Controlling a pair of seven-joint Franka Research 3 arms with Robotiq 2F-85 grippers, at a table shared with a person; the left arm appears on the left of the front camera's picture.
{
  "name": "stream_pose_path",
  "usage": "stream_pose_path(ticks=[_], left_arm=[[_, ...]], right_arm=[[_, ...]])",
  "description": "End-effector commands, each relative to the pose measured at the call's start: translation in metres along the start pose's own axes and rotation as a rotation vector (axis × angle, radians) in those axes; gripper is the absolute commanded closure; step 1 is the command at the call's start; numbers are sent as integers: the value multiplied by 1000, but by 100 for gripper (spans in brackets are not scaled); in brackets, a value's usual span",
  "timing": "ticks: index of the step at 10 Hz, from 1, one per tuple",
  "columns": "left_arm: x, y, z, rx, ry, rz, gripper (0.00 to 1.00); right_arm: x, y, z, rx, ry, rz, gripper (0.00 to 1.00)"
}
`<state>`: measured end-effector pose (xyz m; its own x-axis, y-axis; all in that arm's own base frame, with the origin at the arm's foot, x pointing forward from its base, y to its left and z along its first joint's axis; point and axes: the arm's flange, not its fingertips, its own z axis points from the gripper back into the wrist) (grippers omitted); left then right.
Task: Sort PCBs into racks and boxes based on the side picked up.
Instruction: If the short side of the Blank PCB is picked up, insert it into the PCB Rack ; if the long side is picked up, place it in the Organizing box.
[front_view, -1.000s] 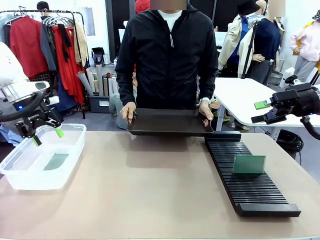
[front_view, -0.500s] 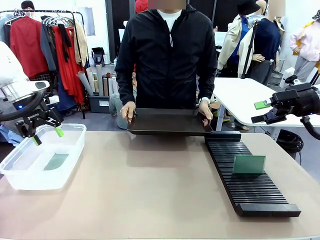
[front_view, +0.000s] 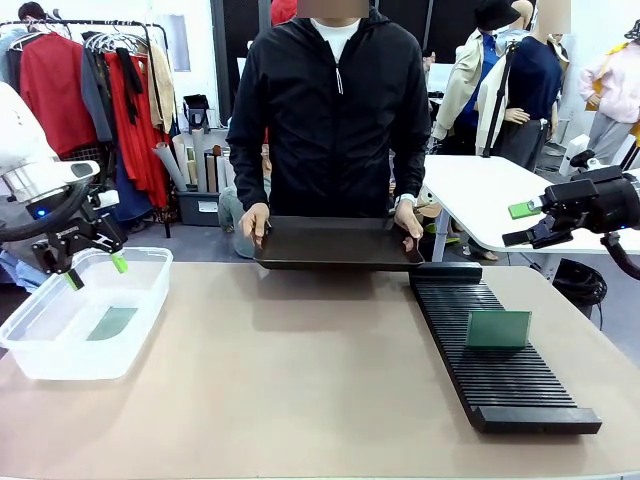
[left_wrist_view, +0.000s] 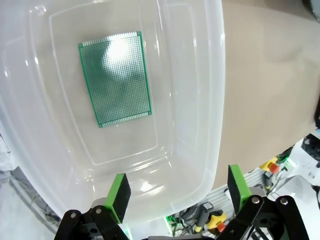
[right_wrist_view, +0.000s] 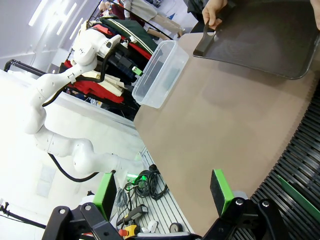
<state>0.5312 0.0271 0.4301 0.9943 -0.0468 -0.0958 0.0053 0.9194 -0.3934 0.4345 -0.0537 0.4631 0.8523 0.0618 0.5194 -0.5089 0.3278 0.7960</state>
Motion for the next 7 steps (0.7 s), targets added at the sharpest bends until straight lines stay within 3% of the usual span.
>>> stream_pose_path(ticks=[1, 2, 4, 7], left_arm=[[-3, -10, 21, -25, -54, -45, 0], [-4, -16, 32, -57, -84, -83, 0], [-10, -30, 52, -234, -114, -224, 0], [-15, -30, 63, -353, -138, -403, 0]], right_arm=[[0, 1, -1, 11, -2, 19, 0], [0, 1, -1, 11, -2, 19, 0], [0, 1, -1, 11, -2, 19, 0], [0, 1, -1, 11, -2, 19, 0]])
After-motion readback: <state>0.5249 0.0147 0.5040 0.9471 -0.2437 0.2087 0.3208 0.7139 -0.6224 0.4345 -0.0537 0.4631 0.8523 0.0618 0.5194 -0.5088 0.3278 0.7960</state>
